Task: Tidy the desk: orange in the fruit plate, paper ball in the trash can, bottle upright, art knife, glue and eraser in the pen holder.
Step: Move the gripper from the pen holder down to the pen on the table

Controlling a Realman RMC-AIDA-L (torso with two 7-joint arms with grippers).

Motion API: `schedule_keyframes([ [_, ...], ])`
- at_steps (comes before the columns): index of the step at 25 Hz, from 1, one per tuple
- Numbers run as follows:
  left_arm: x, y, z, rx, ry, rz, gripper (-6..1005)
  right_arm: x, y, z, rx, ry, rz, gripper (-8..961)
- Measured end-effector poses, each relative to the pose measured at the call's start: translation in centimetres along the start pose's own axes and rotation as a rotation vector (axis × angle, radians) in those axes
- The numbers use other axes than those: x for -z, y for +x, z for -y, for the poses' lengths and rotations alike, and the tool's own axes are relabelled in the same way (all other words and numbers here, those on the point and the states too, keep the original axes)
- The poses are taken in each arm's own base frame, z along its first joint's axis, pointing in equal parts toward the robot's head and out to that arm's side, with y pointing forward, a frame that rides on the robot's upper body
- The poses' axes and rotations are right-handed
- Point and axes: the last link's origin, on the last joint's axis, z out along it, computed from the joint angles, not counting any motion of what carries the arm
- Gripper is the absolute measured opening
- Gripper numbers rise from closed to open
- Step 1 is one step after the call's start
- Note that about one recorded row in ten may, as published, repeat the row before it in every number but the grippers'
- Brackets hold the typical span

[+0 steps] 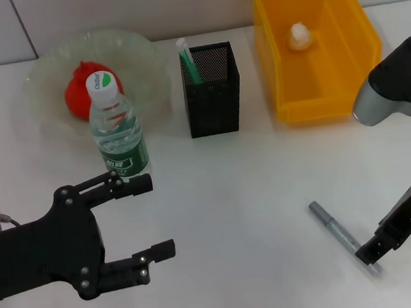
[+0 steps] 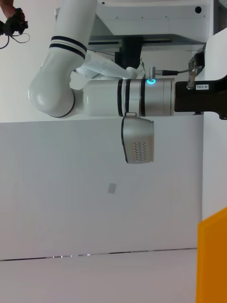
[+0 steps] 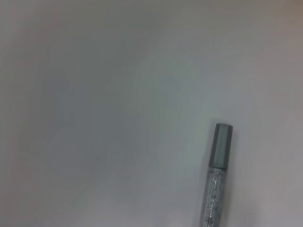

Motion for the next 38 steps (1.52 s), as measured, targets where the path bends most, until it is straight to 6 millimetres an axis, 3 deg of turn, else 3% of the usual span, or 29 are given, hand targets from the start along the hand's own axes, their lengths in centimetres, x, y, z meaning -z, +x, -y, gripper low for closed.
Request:
schedule_keyframes([
  [13, 0.1, 0.0, 0.0, 0.001, 0.005, -0.002, 792, -0.6, -0.9, -1.5, 0.053, 0.026, -0.038, 696],
  [38, 0.6, 0.2, 0.1, -0.018, 0.021, -0.006, 792, -1.2, -1.8, -2.1, 0.086, 0.055, -0.045, 660],
])
